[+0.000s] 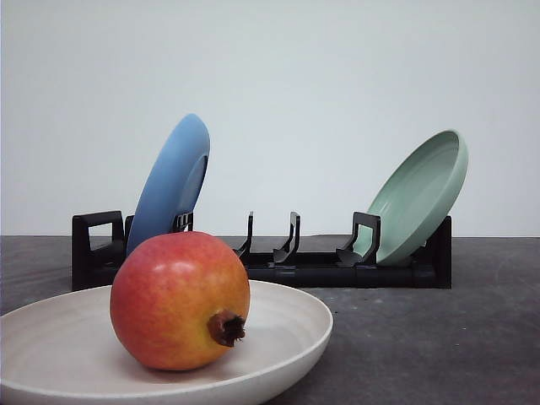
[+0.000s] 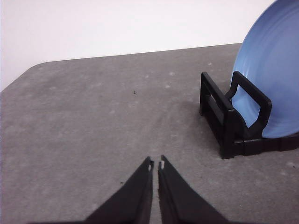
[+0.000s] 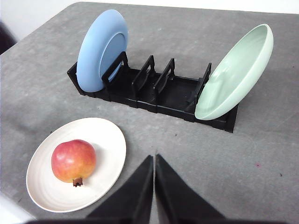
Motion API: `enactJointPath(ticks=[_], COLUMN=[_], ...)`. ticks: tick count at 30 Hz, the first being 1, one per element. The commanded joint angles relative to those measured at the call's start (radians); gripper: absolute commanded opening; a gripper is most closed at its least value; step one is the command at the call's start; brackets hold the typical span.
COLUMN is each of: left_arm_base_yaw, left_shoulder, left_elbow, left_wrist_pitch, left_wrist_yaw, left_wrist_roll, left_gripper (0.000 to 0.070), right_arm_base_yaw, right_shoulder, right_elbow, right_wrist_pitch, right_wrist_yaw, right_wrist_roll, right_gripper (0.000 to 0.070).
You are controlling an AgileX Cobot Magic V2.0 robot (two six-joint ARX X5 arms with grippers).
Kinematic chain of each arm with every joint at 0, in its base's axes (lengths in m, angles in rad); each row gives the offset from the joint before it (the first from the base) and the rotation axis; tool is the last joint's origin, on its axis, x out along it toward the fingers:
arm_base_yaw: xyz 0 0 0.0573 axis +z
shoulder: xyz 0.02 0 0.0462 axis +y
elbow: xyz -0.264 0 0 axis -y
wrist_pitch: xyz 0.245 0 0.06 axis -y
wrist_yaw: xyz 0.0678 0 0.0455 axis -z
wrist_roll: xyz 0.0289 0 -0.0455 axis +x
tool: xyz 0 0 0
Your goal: Place pomegranate in white plate
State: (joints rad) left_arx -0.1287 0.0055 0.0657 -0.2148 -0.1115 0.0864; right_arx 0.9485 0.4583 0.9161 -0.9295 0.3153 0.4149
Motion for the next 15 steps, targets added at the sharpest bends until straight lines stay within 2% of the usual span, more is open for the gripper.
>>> enactJointPath(ticks=[1, 3, 10, 15], left_arm_base_yaw=[0.002, 0.007, 0.050, 0.066], left_shoulder=[-0.003, -0.003, -0.003, -0.003], left_elbow=[-0.023, -0.053, -0.054, -0.054], left_wrist_pitch=[0.050, 0.107, 0.093, 0.038], left_wrist_yaw=[0.009, 0.018, 0.030, 0.032], left_wrist_roll=[0.009, -0.002, 0.000, -0.005], left_gripper=[0.0000, 0.0000, 0.0000, 0.0000], right_arm_base_yaw=[0.011, 0.011, 0.011, 0.011], right_shoulder=[0.003, 0.003, 0.003, 0.003], right_elbow=[0.008, 0.008, 0.008, 0.008], right_wrist_pitch=[0.010, 0.010, 0.010, 0.010], right_wrist_yaw=[0.003, 0.003, 0.003, 0.003], right_wrist_roll=[-0.011, -0.010, -0.011, -0.010], right_gripper=[0.0000, 0.0000, 0.0000, 0.0000])
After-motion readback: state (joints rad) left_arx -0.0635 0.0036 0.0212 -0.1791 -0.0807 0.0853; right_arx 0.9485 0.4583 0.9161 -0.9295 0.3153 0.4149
